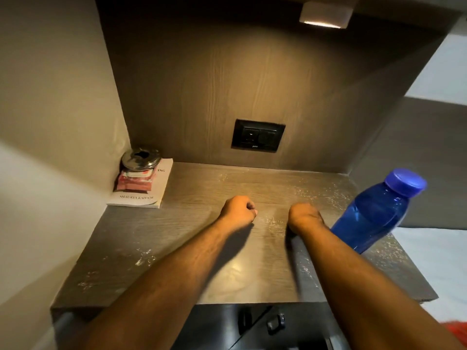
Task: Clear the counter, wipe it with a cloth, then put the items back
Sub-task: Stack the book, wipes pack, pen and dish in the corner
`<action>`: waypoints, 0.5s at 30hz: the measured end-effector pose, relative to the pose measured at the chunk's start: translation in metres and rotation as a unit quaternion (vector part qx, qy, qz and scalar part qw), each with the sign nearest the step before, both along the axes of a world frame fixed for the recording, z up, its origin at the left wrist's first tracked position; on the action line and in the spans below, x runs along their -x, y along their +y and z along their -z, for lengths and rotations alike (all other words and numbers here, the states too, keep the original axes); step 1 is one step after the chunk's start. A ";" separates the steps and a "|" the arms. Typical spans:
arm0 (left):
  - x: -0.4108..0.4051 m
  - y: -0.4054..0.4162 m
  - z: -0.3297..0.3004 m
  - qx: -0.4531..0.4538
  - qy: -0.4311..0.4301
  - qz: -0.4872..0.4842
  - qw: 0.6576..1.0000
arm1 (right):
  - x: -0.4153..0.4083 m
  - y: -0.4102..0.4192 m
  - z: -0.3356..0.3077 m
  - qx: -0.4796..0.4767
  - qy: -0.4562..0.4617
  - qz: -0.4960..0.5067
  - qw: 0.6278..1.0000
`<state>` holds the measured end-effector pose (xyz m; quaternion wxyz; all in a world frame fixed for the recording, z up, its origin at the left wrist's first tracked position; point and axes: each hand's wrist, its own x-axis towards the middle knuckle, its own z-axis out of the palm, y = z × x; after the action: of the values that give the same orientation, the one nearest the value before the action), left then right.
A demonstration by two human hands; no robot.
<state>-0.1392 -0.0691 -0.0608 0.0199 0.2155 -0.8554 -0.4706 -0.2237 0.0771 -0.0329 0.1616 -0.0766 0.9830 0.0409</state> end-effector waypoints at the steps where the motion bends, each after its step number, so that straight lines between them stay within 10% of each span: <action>1: -0.002 0.000 0.002 -0.008 0.002 -0.005 1.000 | -0.001 -0.002 0.000 0.022 0.008 0.000 1.000; 15: -0.061 -0.074 -0.009 -0.188 0.014 -0.195 0.962 | -0.035 -0.169 -0.036 0.525 -0.063 0.020 0.848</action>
<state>-0.0785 -0.1430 -0.0514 0.0822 0.3713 -0.6923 -0.6133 -0.1892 -0.0918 0.0029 0.1596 -0.1331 0.8468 -0.4896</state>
